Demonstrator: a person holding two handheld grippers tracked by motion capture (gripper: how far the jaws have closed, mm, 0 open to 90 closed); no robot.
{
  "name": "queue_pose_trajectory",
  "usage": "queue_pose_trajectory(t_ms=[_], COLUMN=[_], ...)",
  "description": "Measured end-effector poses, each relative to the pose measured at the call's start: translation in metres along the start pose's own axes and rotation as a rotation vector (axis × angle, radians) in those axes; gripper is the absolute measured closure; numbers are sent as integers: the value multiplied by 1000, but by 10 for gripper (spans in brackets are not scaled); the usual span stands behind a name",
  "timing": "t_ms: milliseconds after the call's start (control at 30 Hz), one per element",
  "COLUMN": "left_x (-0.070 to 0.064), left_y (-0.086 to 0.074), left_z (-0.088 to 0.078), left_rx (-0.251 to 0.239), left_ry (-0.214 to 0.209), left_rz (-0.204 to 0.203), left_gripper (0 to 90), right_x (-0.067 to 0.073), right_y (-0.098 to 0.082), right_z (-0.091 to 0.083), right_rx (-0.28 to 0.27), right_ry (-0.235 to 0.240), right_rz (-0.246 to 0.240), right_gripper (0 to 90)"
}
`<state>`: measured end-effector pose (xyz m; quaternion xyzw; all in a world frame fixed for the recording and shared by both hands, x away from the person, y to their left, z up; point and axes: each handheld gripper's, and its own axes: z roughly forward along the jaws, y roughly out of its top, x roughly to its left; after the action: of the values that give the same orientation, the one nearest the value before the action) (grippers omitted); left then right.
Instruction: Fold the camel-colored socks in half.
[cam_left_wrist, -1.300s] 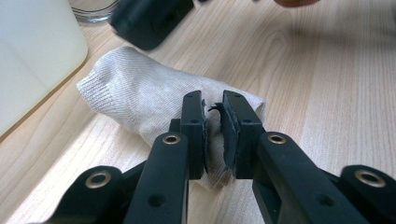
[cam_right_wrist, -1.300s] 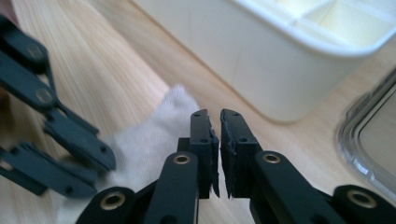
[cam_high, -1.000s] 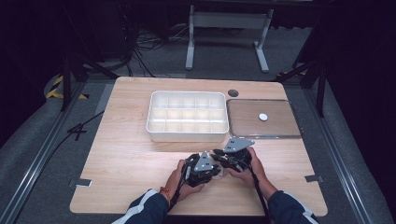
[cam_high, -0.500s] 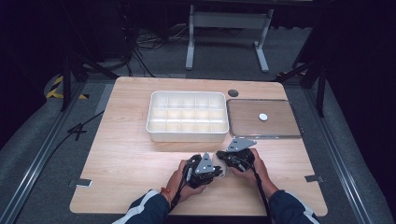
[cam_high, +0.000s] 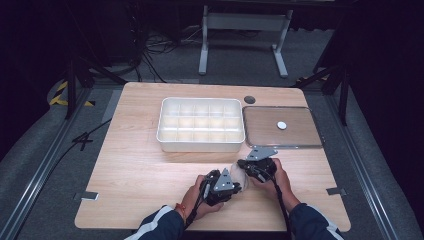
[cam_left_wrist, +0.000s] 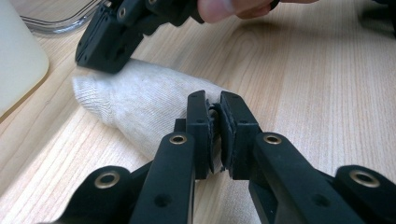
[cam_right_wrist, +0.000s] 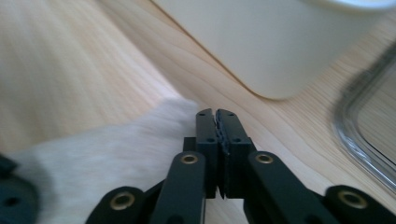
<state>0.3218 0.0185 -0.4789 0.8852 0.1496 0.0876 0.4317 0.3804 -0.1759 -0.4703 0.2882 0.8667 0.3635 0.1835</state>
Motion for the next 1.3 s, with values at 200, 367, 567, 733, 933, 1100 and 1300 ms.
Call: queue_pose_trajectory(t_ms=[200, 367, 567, 733, 933, 1100, 1300], left_x=[0, 1, 1, 2, 1, 1, 0], left_y=[0, 0, 0, 0, 0, 0, 0], left_z=[1, 1, 1, 2, 2, 2, 1], left_rx=[-6, -9, -6, -5, -3, -2, 3], left_ry=[-3, -11, -6, -12, -9, -12, -3], left_rz=[-7, -17, -9, -15, -10, -17, -14], left_gripper=[827, 828, 831, 831, 831, 834, 834], right_x=[-6, 2, 13, 8, 6, 8, 21], right_y=[1, 1, -6, -12, -11, -7, -9], right_z=[-15, -35, -21, -16, -17, -30, -22], right_rx=[-47, -107, -38, 0, 4, -69, -18], right_ry=[-11, 75, 112, 83, 50, 68, 101], right_rz=[13, -8, -50, -42, -44, -52, -101], right_gripper=[882, 863, 851, 868, 874, 870, 873])
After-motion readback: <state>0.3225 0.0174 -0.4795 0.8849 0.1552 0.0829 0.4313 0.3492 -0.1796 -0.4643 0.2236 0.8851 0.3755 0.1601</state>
